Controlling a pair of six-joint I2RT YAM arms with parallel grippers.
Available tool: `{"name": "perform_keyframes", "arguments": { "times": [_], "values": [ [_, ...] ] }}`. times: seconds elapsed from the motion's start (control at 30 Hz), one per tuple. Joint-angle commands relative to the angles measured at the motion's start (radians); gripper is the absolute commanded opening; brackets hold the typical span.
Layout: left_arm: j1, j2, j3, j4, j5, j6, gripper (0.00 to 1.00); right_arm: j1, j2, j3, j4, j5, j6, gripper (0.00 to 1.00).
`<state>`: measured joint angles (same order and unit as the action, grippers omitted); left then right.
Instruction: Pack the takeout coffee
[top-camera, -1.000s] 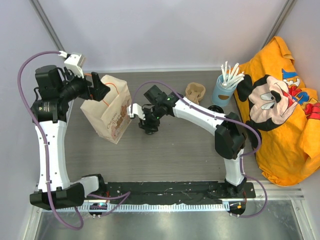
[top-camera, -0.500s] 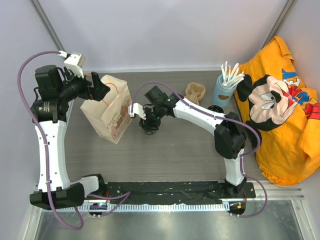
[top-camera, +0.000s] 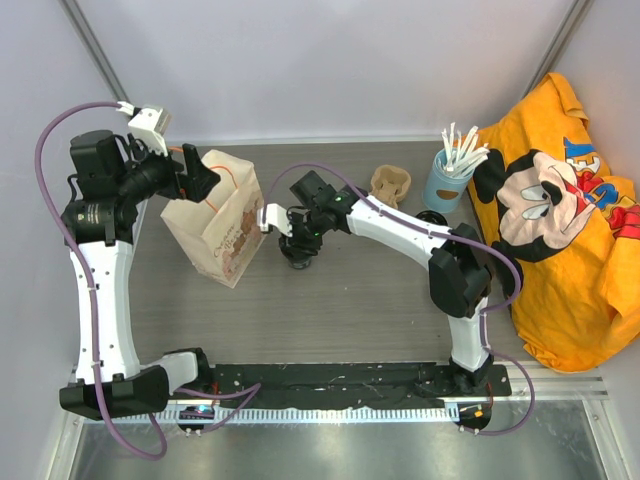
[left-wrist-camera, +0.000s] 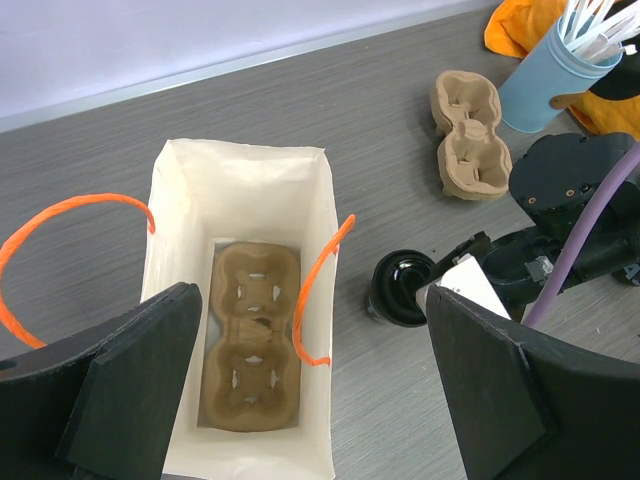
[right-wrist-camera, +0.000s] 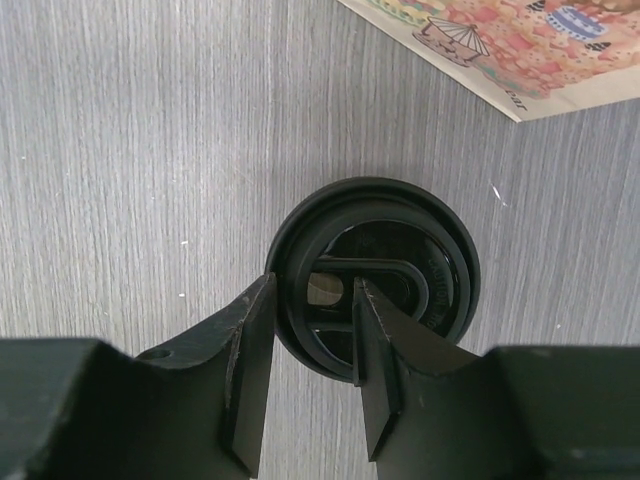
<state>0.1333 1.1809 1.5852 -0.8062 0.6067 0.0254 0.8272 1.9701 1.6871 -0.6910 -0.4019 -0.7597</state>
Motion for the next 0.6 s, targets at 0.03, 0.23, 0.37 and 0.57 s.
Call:
{"name": "perform_keyframes", "arguments": {
  "times": [0.03, 0.23, 0.37, 0.57],
  "values": [
    [0.006, -0.003, 0.018, 0.004, 0.022, -0.016, 1.00, -0.003, -0.004, 0.104, -0.103, 0.058, -0.006, 0.41],
    [0.006, -0.006, 0.018, 0.002, 0.021, -0.015, 1.00, 0.006, 0.081, 0.229, -0.252, 0.083, -0.038, 0.42],
    [0.005, -0.009, 0.010, 0.001, 0.019, -0.012, 1.00, 0.009, 0.098, 0.256, -0.272, 0.087, -0.046, 0.43],
    [0.005, -0.010, 0.010, -0.002, 0.018, -0.008, 1.00, 0.021, 0.121, 0.293, -0.331, 0.077, -0.059, 0.45]
  ]
}}
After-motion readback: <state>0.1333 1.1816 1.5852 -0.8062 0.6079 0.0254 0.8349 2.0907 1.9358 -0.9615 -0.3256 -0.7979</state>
